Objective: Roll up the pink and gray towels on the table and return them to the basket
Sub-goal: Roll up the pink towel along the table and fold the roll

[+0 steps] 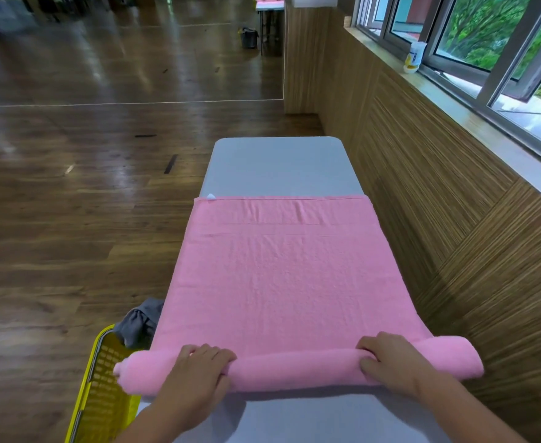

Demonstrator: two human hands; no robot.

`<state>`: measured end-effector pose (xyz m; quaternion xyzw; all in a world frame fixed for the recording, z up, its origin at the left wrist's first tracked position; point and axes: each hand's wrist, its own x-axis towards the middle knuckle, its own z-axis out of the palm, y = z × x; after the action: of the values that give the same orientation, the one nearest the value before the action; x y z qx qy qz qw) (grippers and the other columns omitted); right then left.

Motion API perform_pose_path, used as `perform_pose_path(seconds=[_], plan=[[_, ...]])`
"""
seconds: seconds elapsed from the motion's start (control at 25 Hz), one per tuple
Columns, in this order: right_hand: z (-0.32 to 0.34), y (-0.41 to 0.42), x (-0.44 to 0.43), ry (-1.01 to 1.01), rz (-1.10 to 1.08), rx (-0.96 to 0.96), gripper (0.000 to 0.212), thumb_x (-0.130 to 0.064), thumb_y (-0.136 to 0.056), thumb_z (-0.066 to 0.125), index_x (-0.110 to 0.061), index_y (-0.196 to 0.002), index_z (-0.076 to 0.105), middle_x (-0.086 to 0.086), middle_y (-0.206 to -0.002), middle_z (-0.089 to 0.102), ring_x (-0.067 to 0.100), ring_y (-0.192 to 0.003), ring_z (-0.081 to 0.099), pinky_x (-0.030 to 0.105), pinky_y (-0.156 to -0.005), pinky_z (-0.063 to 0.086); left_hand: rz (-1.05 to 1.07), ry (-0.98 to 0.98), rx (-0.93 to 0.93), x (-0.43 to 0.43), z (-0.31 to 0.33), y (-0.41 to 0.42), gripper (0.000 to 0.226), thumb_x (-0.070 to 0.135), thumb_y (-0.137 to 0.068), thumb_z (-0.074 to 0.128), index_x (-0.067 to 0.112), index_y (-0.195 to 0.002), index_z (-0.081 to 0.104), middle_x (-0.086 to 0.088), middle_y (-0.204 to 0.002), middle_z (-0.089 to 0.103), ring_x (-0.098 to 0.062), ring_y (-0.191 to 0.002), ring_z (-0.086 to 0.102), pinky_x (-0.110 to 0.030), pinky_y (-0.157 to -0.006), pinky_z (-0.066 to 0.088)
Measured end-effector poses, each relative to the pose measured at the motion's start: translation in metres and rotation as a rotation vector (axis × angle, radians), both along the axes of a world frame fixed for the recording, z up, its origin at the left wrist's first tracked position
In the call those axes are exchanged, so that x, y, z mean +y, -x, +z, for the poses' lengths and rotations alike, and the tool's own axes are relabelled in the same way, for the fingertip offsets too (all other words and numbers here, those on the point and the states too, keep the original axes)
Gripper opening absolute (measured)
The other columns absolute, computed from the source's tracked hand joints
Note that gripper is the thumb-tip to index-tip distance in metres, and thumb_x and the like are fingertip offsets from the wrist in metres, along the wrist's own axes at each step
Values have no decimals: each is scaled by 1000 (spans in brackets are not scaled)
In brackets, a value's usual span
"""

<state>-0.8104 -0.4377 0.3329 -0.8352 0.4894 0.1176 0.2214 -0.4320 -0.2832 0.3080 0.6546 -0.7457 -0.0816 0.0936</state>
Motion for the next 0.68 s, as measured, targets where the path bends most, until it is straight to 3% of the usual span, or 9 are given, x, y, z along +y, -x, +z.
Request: perform_pose_path(seconds=[0.08, 0.16, 0.24, 0.32, 0.36, 0.52, 0.6, 0.68], plan=[[-3, 1, -3, -53, -66, -67, 42, -60, -74, 32, -41, -107, 51, -8, -95, 66, 18, -86, 60, 37, -81, 48, 36, -28, -22, -8, 3, -4, 27, 38, -79, 49, 37, -106, 52, 14, -80, 60, -13, -74, 55, -33, -83, 38], [-2, -5, -4, -17, -144, -123, 27, -54, -83, 47, -42, -106, 43, -9, -93, 65, 12, -81, 58, 35, -78, 49, 110, 12, -29, -20, 3, -7, 15, 37, -82, 48, 34, -96, 52, 12, -82, 60, -18, -77, 58, -36, -81, 42], [-5, -9, -4, 233, -119, -137, 11, -42, -89, 55, -36, -98, 53, -10, -93, 62, 11, -83, 52, 33, -80, 48, 150, 77, -59, -27, 1, -7, 9, 34, -83, 51, 28, -84, 58, 9, -90, 60, -21, -87, 58, -36, -80, 39], [-13, -8, 0, 493, 23, -123, 23, -41, -91, 49, -28, -86, 67, -9, -90, 66, 15, -85, 51, 36, -81, 49, 153, 121, -87, -25, -4, -5, 14, 36, -85, 53, 28, -82, 63, 8, -92, 58, -22, -90, 57, -37, -82, 37], [-18, -6, 4, 529, 72, -129, 30, -45, -90, 48, -27, -84, 71, -10, -88, 68, 16, -86, 52, 37, -84, 48, 148, 127, -88, -20, -5, -4, 16, 40, -85, 56, 28, -87, 65, 9, -94, 59, -20, -93, 57, -38, -86, 38], [-27, 2, 13, 404, 115, -36, 47, -62, -71, 63, -29, -104, 71, -12, -103, 70, 20, -102, 60, 49, -101, 44, 144, -15, -111, -4, -15, -7, 52, 39, -69, 58, 25, -119, 65, 10, -114, 64, -19, -108, 59, -46, -105, 36], [-27, 2, 13, 398, 99, 15, 52, -56, -65, 62, -30, -109, 68, -11, -106, 71, 21, -105, 60, 48, -105, 41, 190, -32, -74, -9, -13, -8, 52, 36, -67, 52, 27, -117, 65, 12, -111, 65, -18, -106, 59, -44, -104, 34], [-21, -2, 12, 379, 47, -30, 45, -48, -64, 58, -31, -105, 66, -12, -99, 70, 18, -97, 58, 41, -100, 43, 211, -21, -31, -13, -6, -7, 41, 37, -71, 50, 30, -108, 67, 14, -102, 66, -16, -99, 57, -38, -98, 34]])
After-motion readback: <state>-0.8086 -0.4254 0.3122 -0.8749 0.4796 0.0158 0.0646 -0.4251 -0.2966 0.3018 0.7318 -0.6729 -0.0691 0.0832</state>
